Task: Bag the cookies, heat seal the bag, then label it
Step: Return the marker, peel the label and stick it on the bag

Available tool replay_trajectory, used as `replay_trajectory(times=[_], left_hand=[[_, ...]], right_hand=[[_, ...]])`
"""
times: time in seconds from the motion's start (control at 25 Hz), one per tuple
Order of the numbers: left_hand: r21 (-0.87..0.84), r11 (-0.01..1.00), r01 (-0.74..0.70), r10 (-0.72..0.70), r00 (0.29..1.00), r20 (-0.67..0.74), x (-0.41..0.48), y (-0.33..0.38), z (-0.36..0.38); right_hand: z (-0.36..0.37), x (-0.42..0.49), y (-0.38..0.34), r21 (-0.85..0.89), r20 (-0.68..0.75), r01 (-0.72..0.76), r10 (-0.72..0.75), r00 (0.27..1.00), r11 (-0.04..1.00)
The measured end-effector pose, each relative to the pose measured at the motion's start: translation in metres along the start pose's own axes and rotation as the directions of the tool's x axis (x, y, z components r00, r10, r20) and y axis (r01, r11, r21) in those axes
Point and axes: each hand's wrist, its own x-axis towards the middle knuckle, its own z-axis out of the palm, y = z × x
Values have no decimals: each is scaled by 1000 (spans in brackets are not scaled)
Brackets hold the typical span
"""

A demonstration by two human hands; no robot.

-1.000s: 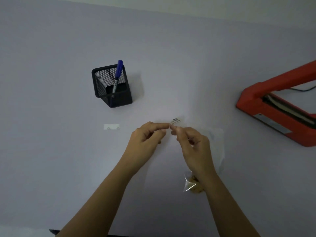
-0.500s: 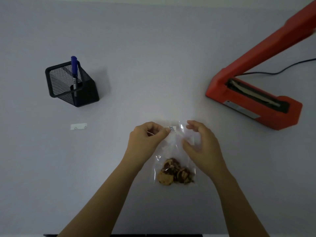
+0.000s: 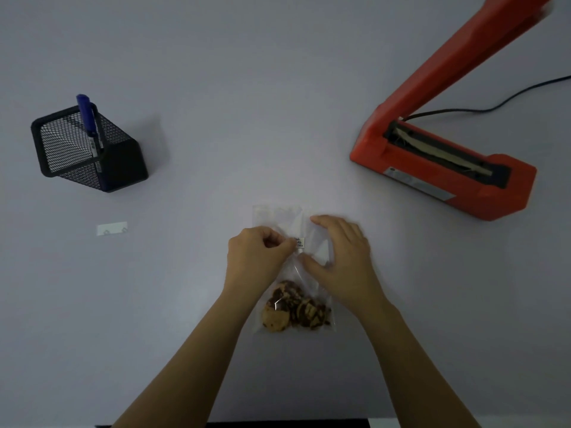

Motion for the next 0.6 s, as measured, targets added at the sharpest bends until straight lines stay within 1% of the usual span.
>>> replay_trajectory(times=[0.16,0.32,0.48,0.6], left_hand=[[33,999,9,-8,999,-32,-1,2,4],[71,997,-11,15,998,-53,-3,4,7],[111,993,-40,49,996,-80,-5,7,9],[126,992,-31,43,994,-99,-7,10,11]], right_hand=[[2,1,2,14,-15,17,-16,1000,1000],[3,1,5,27,-24,37,-37,999,999],[6,5,3,36,-70,8,-5,998,999],[8,7,2,39,-78,-4,7,997,999]])
